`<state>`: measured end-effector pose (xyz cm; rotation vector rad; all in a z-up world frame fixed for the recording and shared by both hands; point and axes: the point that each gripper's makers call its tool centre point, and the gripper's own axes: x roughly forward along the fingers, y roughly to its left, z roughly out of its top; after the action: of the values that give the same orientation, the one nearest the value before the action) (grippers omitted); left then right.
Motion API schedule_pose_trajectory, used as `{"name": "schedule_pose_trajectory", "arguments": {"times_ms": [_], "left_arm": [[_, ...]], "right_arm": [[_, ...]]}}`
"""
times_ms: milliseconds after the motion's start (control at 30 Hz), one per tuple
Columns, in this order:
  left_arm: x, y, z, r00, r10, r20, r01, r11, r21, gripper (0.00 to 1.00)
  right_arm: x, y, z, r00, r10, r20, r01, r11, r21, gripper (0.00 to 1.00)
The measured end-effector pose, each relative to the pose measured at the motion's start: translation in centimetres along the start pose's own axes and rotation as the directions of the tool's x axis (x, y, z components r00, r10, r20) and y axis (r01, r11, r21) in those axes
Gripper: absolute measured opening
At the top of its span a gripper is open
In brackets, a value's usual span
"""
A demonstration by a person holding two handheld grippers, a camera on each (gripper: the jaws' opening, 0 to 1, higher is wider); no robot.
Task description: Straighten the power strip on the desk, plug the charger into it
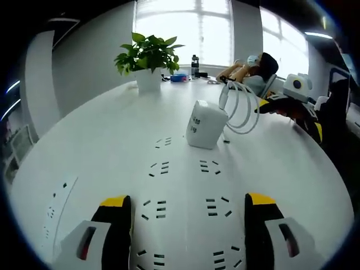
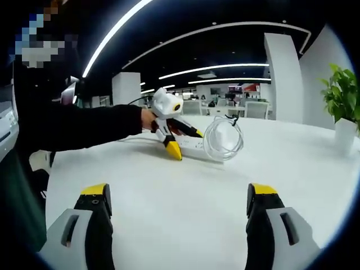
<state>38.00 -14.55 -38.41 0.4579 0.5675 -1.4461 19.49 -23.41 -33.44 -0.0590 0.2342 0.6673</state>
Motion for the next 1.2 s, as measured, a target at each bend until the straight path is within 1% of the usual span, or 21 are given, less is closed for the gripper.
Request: {"name": "schedule_pose_trajectory", "arguments": {"times_ms": [267, 400, 467, 700, 1067, 1200], "left_arm": [[0.08, 0.1, -0.03, 1.0, 0.012, 0.01, -0.012, 1.0, -0.008, 0.83], [0.07, -0.02, -0.08, 1.0, 0.023, 0.013, -0.023, 1.0, -0.005, 0.81], [-0.01, -0.11, -0.11, 1.0, 0.025, 0.013, -0.025, 1.0, -0.019, 0.79], [0.06, 0.11, 0.09, 0.999, 0.028, 0.025, -0.028, 1.0, -0.013, 0.79], [0.08, 0.14, 0.08, 1.0, 0.029, -0.004, -0.029, 0.999, -0.014, 0.78], [-0.06, -0.38, -0.08, 1.0, 0.026, -0.015, -0.026, 1.0, -0.012, 0.78]], "right_arm": [[0.1, 0.05, -0.02, 1.0, 0.002, 0.0, -0.002, 1.0, -0.003, 0.99], [0.11, 0.07, -0.16, 1.0, 0.0, -0.003, 0.0, 1.0, -0.006, 0.99], [0.12, 0.09, -0.15, 1.0, 0.001, -0.003, -0.001, 1.0, -0.006, 0.99], [0.1, 0.25, 0.13, 1.0, 0.005, 0.004, -0.005, 1.0, -0.006, 0.99], [0.02, 0.26, 0.25, 1.0, 0.006, 0.004, -0.006, 1.0, -0.011, 0.98], [0.04, 0.31, 0.27, 1.0, 0.007, 0.004, -0.007, 1.0, -0.013, 0.98]]}}
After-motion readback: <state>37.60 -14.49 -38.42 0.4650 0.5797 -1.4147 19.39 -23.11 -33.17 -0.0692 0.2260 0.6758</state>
